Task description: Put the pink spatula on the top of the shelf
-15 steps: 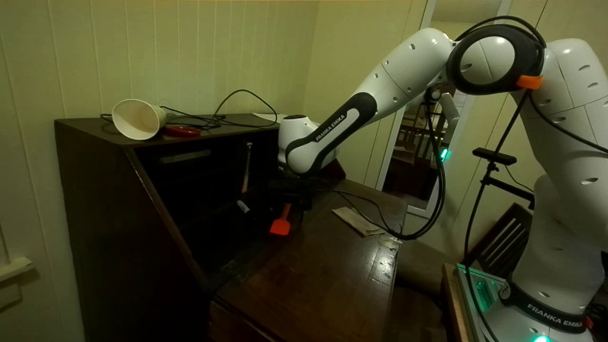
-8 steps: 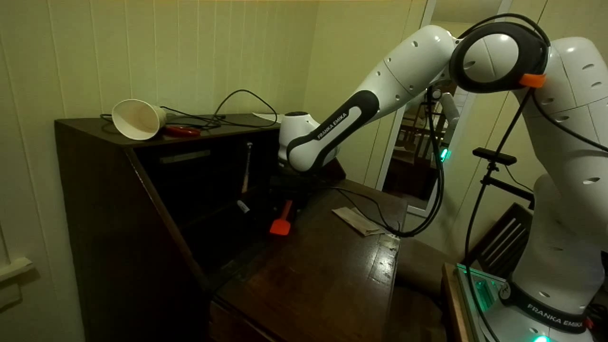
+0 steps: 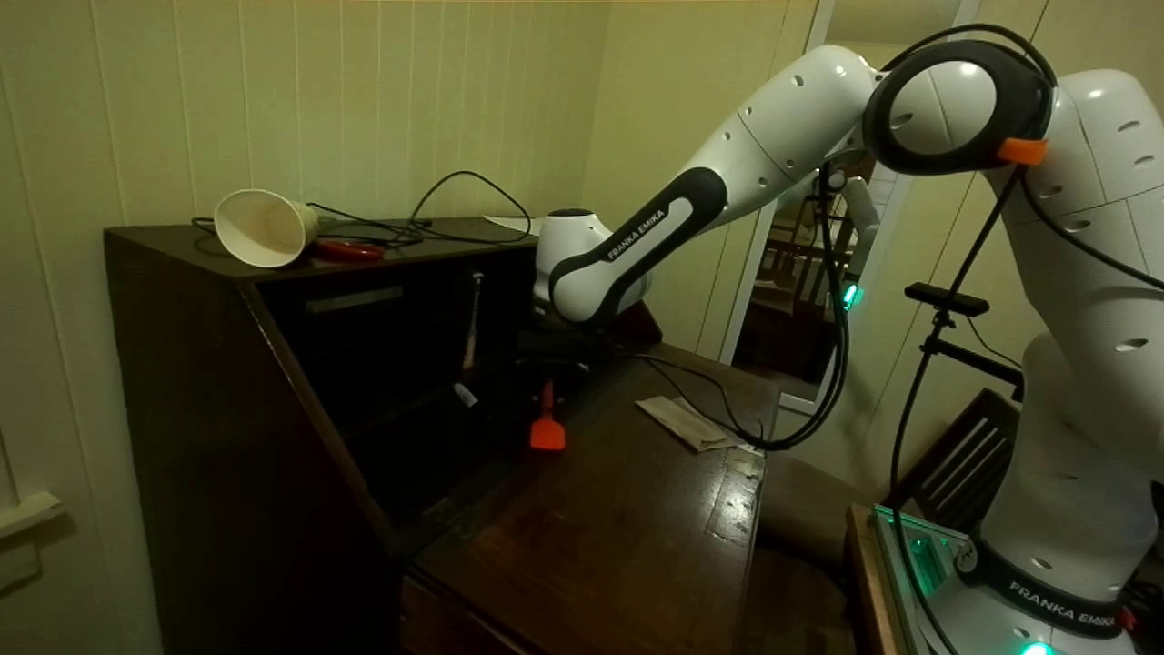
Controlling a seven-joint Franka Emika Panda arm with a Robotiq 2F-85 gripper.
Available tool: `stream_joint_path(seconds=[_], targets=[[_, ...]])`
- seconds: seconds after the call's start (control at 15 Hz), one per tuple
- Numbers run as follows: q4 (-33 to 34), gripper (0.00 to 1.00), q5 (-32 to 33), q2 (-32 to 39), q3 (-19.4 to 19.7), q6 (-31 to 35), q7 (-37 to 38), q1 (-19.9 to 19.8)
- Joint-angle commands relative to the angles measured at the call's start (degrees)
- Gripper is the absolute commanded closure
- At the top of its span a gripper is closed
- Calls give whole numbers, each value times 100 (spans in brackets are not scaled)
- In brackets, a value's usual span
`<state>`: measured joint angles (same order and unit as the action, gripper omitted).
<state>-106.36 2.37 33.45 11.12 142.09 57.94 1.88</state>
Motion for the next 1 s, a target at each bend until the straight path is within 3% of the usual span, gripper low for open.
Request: stream_joint_path(seconds=[0.0, 0.27, 0.53, 0.67, 0.93], targets=[[-431, 94, 513, -535, 241, -35, -101, 356], [-766, 94, 1711, -1223, 555, 17, 7, 833], [-1020, 94, 1992, -1962, 265, 57, -245, 734], [-1058, 94, 2667, -2223, 310, -113, -168, 813], [-1294, 94, 3332, -2899, 138, -249, -800, 474]])
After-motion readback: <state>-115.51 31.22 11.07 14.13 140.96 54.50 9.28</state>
